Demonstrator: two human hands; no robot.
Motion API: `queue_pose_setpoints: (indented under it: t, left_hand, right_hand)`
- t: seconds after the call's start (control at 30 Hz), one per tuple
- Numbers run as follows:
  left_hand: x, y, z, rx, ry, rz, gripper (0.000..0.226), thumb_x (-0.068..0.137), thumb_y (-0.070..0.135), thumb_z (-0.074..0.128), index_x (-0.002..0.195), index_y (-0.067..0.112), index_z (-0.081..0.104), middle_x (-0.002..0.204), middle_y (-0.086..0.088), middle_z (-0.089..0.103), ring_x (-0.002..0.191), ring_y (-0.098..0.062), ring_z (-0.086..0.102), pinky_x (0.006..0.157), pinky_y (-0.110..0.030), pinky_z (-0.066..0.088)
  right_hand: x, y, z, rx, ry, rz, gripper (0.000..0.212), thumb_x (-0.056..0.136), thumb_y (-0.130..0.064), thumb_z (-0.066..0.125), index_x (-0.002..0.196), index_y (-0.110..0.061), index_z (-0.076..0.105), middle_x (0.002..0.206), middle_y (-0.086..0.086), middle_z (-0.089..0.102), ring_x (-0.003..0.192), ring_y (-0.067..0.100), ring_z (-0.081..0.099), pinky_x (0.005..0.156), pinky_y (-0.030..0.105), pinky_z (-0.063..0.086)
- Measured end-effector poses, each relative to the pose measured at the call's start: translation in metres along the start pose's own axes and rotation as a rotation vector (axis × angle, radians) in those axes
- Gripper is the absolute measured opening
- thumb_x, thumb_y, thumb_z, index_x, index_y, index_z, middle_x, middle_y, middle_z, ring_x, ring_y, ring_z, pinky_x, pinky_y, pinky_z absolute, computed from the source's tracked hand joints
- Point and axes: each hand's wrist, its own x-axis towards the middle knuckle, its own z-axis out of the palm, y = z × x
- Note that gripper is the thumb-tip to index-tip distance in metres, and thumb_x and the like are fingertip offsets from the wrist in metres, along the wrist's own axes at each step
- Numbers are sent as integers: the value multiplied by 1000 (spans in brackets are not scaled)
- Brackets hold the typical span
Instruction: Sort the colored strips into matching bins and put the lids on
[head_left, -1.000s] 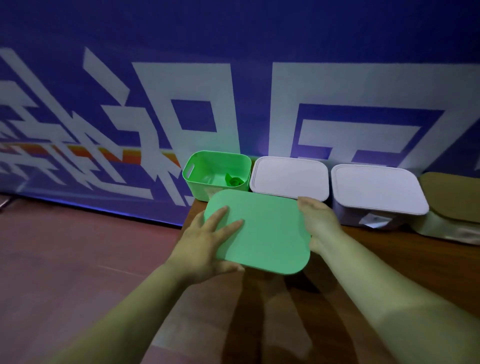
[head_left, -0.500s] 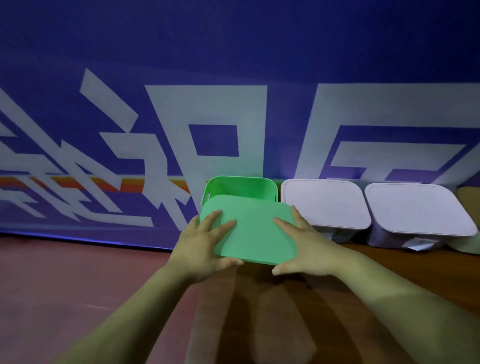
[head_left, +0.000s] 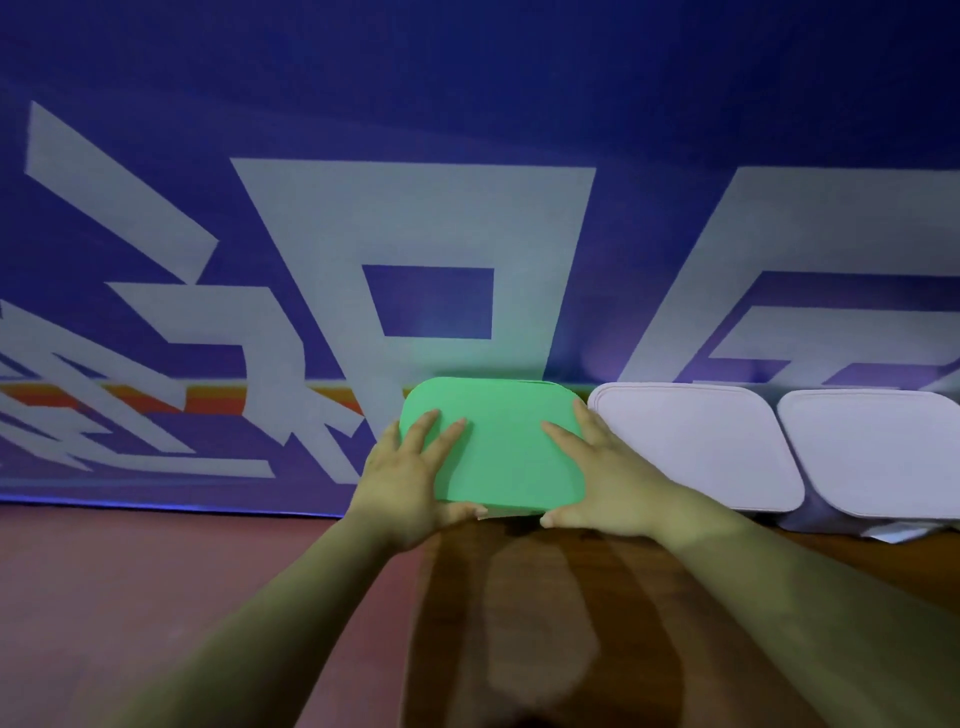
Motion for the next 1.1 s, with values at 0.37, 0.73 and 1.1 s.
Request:
queue_pose_setpoints:
  t: [0.37,0.73,1.1]
  left_hand:
    - [22,-3,22,45,62,2,105,66,92,41,153,43,11,164,-4,12,148,-41,10,121,-54,16]
    - [23,-6,24,23,-19,3,97,75,92,31,154,43,4,166,-5,1,149,-42,1,119,-56,12]
    - [24,-2,22,74,-63,-17,81,84,85,12,153,45,0,166,-1,-1,150,-41,0,121,-58,9]
  right_hand:
    - [28,18,6,-75,23,-35,119,66,-78,64,155,-40,-5,162,0,-25,151,21,-18,117,30,-3]
    - [34,21,13,-198,47,-27,107,73,-89,38,155,-38,-8,163,3,-24,149,21,-25,121,38,-9]
    - [36,25,21,-228,42,-21,98,78,-88,23,154,-37,-10,162,2,-26,148,19,-26,123,41,-7]
